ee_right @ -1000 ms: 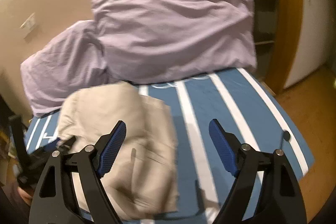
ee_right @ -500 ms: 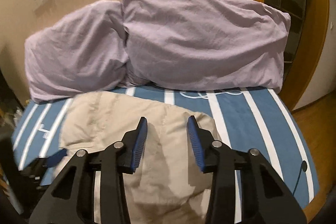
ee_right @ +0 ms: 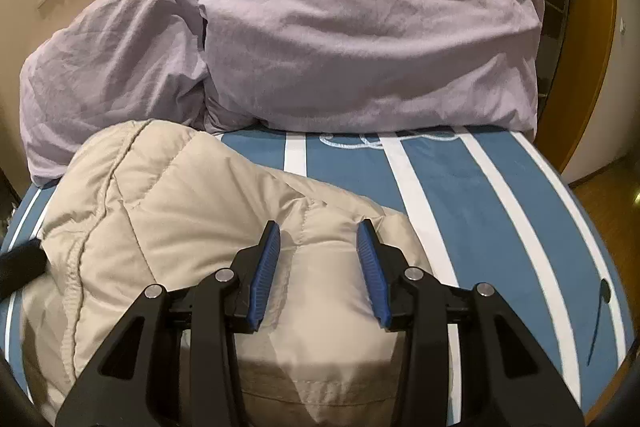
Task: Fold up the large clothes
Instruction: 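Press both open tools onto the folded jacket to flatten it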
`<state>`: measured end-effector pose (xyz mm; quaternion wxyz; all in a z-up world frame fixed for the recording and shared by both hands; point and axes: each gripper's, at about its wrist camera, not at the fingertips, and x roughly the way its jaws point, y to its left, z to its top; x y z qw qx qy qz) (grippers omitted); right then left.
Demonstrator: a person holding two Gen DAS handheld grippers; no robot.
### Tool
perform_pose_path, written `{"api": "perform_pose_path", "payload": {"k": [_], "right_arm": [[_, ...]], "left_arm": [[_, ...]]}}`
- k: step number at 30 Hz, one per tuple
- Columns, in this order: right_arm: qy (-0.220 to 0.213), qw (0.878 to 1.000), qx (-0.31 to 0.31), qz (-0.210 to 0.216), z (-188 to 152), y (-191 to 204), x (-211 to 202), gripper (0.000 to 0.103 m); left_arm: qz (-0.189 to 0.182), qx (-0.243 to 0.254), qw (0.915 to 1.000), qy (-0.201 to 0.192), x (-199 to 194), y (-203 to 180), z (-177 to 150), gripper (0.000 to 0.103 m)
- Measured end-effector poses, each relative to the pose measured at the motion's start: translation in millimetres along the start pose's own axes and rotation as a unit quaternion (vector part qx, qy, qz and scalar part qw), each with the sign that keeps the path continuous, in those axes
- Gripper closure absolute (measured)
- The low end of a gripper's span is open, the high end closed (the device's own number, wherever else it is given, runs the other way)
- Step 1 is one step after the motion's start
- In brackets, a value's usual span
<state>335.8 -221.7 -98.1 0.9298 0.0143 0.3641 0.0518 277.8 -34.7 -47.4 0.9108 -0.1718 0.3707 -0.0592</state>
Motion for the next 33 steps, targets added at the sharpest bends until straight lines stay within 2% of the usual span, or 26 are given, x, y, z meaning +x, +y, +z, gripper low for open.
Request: {"api": "perform_pose_path", "payload": {"k": [4,8,15,26,29,32,33], "right_arm": [[-0.001,1.000,0.006,0.003,-6.2,-3.3,4.5,0.060],[0.000,1.000,0.010,0.007,-9.1,-5.3,6.9,0.060],[-0.001,1.000,0.019,0.017,-10.5,-8.4,9.9,0.058],[-0.002,0.999,0.031,0.024,-10.5,-11.1,12.4,0.055],[0.012,0.999,0.028,0.022,-3.6,-10.0,10.2,0.050],[0.022,0.999,0.035,0.035,9.1,-10.1,4.4,0.030],[0.017,0.998,0.038,0.037,13.6,-9.4,1.3,0.029]], "left_arm": [[0.002,-0.017,0.9997,-0.016,3.1,1.5,22.4,0.019],[0.019,-0.007,0.9996,-0.021,14.7,-4.5,32.4,0.019],[0.075,0.045,0.9960,-0.015,42.5,-13.5,18.0,0.014],[0.106,0.058,0.9925,-0.017,62.5,-6.3,6.1,0.005],[0.116,0.060,0.9913,-0.015,66.7,-4.3,4.0,0.004],[0.121,0.062,0.9907,-0.012,69.3,-3.0,3.0,0.003],[0.123,0.064,0.9903,-0.011,69.9,-3.1,2.9,0.003]]}}
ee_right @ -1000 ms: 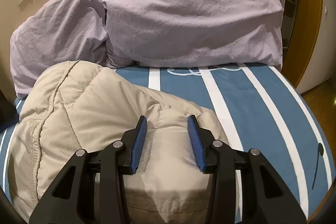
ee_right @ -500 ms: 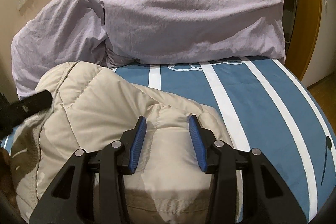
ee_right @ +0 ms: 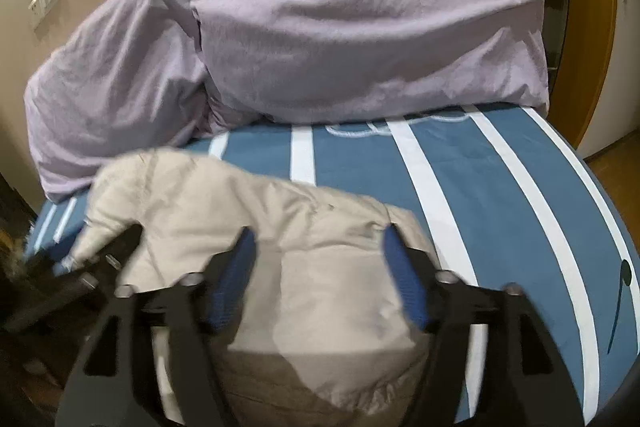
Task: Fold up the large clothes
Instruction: 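Press both open tools onto the folded jacket to flatten it, then hold both open tools pressed on the jacket bundle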
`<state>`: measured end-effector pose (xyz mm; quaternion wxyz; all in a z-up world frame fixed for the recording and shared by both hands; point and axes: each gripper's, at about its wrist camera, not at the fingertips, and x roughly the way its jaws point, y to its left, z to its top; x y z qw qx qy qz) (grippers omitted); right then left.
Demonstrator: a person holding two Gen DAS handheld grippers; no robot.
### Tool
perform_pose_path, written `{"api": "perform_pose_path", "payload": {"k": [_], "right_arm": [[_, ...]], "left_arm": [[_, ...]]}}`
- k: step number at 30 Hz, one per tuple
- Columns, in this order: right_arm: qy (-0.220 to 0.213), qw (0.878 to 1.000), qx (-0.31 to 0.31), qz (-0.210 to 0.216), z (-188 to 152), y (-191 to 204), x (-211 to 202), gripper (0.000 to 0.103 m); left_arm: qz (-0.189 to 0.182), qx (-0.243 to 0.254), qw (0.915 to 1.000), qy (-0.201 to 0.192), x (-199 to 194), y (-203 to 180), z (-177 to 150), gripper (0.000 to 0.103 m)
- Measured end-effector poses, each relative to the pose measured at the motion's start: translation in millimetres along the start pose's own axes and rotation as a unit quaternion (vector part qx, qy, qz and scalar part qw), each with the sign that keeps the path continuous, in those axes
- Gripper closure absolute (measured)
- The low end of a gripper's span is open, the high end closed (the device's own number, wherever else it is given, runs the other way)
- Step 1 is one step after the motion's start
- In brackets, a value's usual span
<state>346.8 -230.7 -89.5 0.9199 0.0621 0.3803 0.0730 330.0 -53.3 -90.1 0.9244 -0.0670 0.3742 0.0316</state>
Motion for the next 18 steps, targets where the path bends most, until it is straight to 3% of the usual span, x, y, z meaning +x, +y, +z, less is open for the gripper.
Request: {"api": "perform_pose_path", "payload": {"k": [6,11,18], "right_arm": [[-0.034,0.999,-0.010,-0.006,23.4,9.0,-6.8,0.030],[-0.005,1.000,-0.004,-0.028,11.6,1.7,16.3,0.035],[-0.006,0.999,-0.003,-0.039,0.0,-1.1,26.3,0.034]], "left_arm": [[0.007,0.005,1.0000,0.000,0.8,-2.3,-1.0,0.003],[-0.002,0.001,1.0000,-0.003,-0.3,-1.2,-1.9,0.003],[-0.005,0.004,0.9999,-0.009,-1.5,-2.1,-3.0,0.003]]}}
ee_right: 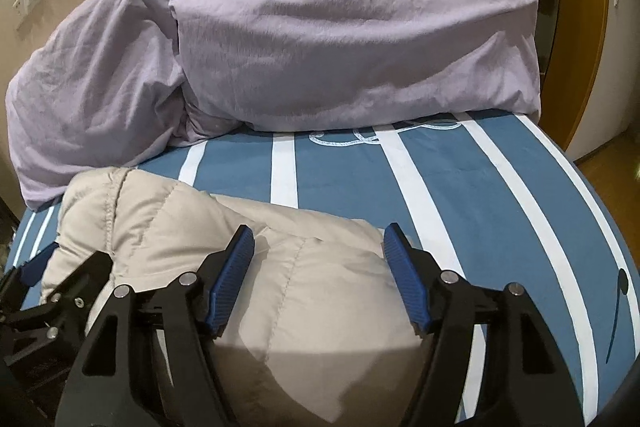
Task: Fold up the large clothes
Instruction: 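Hold both open tools pressed on the jacket bundle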
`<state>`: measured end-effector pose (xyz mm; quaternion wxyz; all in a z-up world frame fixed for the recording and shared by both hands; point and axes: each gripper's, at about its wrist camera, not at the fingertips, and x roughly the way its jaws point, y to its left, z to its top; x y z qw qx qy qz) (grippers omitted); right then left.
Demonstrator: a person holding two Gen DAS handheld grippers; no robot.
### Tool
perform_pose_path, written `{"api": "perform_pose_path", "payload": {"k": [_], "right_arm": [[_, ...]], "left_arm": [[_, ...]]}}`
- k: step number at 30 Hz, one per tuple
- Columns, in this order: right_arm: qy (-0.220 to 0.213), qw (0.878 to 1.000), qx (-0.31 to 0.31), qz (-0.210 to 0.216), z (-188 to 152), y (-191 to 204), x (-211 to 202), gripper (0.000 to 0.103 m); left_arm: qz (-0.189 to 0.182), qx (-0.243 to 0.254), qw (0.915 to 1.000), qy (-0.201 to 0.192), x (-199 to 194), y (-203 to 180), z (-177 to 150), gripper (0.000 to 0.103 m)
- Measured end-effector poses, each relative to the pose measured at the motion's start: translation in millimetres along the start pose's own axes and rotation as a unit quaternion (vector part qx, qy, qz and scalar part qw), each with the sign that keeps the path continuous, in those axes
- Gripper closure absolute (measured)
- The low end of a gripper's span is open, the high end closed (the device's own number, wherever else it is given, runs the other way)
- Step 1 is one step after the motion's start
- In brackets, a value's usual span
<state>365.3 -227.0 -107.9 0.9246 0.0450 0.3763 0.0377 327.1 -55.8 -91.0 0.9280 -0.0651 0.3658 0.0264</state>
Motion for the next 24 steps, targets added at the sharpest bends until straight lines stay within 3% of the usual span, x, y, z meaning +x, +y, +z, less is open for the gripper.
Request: {"api": "perform_pose_path", "payload": {"k": [24], "right_arm": [[-0.001,1.000,0.019,0.003,-9.0,-5.6,11.0,0.031]], "left_arm": [[0.004,0.007,1.0000,-0.002,1.5,-2.0,0.1,0.002]]}}
